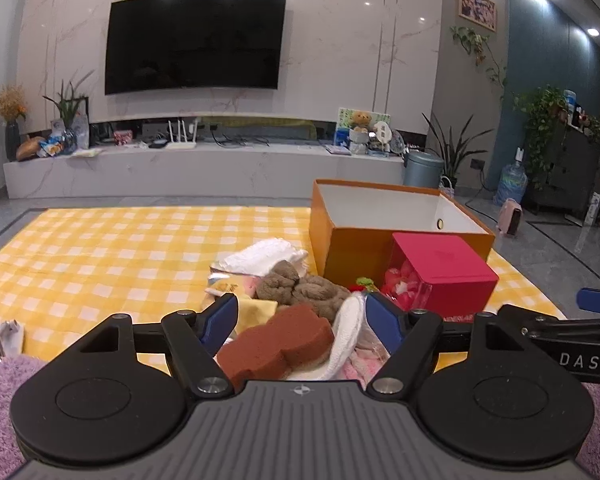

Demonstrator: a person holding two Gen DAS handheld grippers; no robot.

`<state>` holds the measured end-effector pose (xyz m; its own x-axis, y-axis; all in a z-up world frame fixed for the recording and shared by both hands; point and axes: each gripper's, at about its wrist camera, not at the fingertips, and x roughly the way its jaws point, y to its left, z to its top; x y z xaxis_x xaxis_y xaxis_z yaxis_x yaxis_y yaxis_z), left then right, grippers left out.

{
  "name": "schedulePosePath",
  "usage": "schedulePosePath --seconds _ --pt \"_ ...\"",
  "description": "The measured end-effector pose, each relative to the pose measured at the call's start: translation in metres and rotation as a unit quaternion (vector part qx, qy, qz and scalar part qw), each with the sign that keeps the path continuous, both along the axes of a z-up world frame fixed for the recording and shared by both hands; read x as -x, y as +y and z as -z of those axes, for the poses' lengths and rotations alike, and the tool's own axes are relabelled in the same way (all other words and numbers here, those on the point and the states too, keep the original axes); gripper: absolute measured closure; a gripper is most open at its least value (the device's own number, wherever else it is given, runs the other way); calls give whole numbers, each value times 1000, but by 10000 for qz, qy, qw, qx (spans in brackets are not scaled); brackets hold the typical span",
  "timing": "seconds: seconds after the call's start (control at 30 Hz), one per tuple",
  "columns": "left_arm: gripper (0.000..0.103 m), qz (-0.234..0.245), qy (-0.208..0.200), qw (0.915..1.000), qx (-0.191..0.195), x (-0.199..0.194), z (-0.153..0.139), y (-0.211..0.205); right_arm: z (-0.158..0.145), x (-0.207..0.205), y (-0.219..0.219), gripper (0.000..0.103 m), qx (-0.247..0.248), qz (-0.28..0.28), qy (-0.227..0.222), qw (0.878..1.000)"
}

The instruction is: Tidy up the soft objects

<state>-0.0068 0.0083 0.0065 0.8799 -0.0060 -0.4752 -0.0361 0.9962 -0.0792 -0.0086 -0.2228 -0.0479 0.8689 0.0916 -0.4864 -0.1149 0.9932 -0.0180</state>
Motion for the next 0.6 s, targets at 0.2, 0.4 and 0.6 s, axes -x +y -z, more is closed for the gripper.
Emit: schedulePosePath --seconds 0.2,0.4,0.6 --pt "17 9 142 9999 72 -1 5 2 1 -1 2 3 74 29 64 9999" --pt "17 47 121 9999 19 0 5 0 5 -5 2 3 68 81 190 9998" --pt "17 55 147 9999 25 -1 5 0 7 -6 1 3 88 74 231 9997"
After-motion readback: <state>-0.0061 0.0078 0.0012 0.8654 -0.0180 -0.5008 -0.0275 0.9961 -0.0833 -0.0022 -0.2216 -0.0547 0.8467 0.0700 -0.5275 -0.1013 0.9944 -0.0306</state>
